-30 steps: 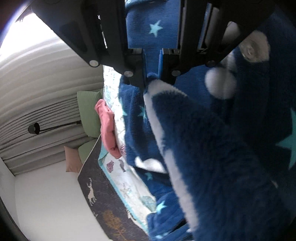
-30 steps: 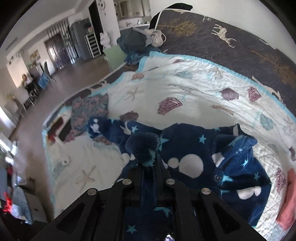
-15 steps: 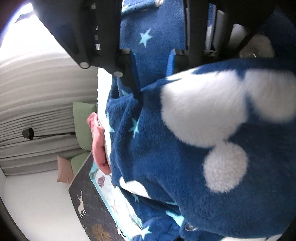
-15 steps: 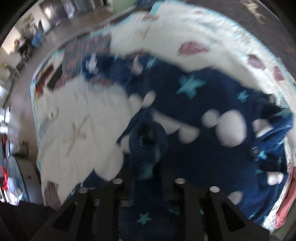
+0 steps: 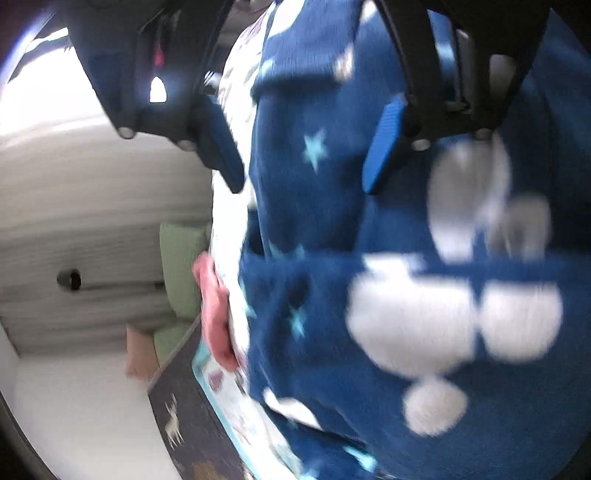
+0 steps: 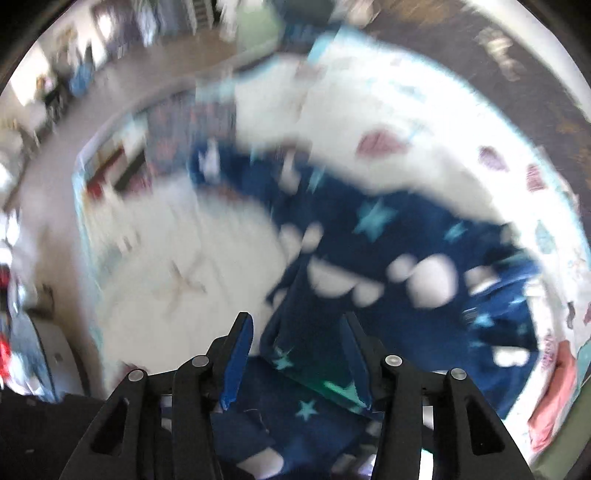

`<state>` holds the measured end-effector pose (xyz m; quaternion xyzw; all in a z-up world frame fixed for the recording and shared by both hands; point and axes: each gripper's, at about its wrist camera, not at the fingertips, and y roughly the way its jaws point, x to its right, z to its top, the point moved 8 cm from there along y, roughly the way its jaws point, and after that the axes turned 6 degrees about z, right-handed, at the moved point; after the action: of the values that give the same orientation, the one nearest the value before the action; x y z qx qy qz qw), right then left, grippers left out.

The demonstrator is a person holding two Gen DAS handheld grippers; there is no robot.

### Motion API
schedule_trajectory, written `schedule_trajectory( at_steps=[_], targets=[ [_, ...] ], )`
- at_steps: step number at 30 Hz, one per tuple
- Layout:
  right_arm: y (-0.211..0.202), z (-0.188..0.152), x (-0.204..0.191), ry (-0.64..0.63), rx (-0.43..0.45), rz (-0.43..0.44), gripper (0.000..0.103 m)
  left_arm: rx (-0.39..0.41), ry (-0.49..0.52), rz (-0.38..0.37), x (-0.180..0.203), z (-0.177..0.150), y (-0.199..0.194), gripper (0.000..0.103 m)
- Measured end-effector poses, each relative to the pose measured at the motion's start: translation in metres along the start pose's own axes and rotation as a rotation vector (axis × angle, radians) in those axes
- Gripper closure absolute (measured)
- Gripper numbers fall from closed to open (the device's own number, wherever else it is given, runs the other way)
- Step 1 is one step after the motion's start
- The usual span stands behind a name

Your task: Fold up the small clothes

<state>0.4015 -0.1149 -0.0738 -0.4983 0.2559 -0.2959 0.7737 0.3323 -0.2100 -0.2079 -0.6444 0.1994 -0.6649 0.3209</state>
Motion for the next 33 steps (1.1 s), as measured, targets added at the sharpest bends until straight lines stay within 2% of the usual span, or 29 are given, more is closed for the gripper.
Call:
schedule_trajectory(
  at_steps=[3, 6, 8, 10, 12, 14, 16, 18, 19, 21, 22, 25, 28, 30, 31, 33],
  targets=[
    [-0.070, 0.007, 0.017, 0.048, 0.145, -0.032, 0.037, -0.051, 0.080, 0.043, 0.010, -0.028, -0.001, 0.027],
    [-0.111, 0.002, 0.029, 0.076, 0.236, -0.072, 0.036, -0.070, 0.178, 0.050, 0.018, -0.053, -0.010, 0.027],
    [-0.133, -0.005, 0.044, 0.142, 0.304, -0.100, 0.036, -0.001, 0.246, 0.034, 0.017, -0.062, -0.032, 0.027],
    [-0.146, -0.015, 0.067, 0.278, 0.370, -0.138, 0.036, 0.099, 0.292, 0.047, 0.014, -0.059, -0.059, 0.027],
    [-0.149, -0.025, 0.083, 0.376, 0.410, -0.121, 0.036, 0.232, 0.296, 0.070, 0.000, -0.047, -0.103, 0.027],
    [-0.147, -0.029, 0.088, 0.419, 0.450, -0.050, 0.036, 0.366, 0.231, 0.118, -0.028, -0.023, -0.152, 0.027],
    [-0.142, -0.027, 0.075, 0.360, 0.493, 0.096, 0.036, 0.525, 0.131, 0.191, -0.072, 0.008, -0.211, 0.025],
    [-0.136, -0.028, 0.067, 0.342, 0.492, 0.111, 0.036, 0.627, 0.048, 0.272, -0.119, 0.030, -0.258, 0.017],
    [-0.132, -0.028, 0.061, 0.323, 0.493, 0.111, 0.036, 0.676, -0.005, 0.319, -0.147, 0.043, -0.284, 0.017],
    [-0.125, -0.028, 0.048, 0.285, 0.485, 0.122, 0.036, 0.760, -0.139, 0.424, -0.220, 0.067, -0.332, 0.016],
    [-0.120, -0.027, 0.040, 0.264, 0.479, 0.140, 0.036, 0.788, -0.240, 0.471, -0.266, 0.078, -0.356, 0.017],
    [-0.106, -0.031, 0.017, 0.213, 0.460, 0.187, 0.035, 0.783, -0.424, 0.511, -0.364, 0.090, -0.390, 0.016],
    [-0.091, -0.031, 0.003, 0.170, 0.438, 0.187, 0.035, 0.710, -0.540, 0.451, -0.441, 0.099, -0.394, 0.017],
    [-0.077, -0.030, -0.007, 0.141, 0.408, 0.202, 0.035, 0.713, -0.551, 0.444, -0.457, 0.106, -0.387, 0.017],
    [-0.070, -0.030, -0.011, 0.131, 0.394, 0.210, 0.035, 0.732, -0.523, 0.466, -0.464, 0.111, -0.387, 0.017],
    [-0.055, -0.029, -0.016, 0.111, 0.364, 0.224, 0.035, 0.720, -0.479, 0.467, -0.468, 0.121, -0.382, 0.017]
  ],
)
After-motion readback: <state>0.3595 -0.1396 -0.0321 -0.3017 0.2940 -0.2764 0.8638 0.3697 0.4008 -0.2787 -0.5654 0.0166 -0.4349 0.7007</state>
